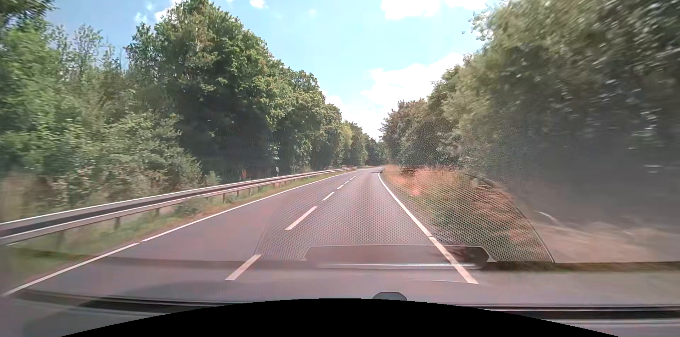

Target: Follow the waypoints while adhering to traffic rules and regulations

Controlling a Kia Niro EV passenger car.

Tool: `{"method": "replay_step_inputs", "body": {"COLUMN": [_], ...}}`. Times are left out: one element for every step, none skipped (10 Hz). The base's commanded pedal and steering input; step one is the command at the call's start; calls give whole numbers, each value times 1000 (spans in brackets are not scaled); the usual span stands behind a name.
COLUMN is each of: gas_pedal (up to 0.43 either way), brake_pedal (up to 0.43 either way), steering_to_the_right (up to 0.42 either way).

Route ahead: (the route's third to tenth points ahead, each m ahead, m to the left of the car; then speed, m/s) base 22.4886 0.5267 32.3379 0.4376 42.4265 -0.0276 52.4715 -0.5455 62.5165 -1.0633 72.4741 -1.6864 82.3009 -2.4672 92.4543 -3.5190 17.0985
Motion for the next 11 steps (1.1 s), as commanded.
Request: {"method": "replay_step_inputs", "body": {"gas_pedal": [67, 67, 67, 67, 67, 67, 67, 67, 79, 79, 87], "brake_pedal": [0, 0, 0, 0, 0, 0, 0, 0, 0, 0, 0], "steering_to_the_right": [3, 3, 3, 3, 3, 2, 3, 3, 3, 3, 2]}}
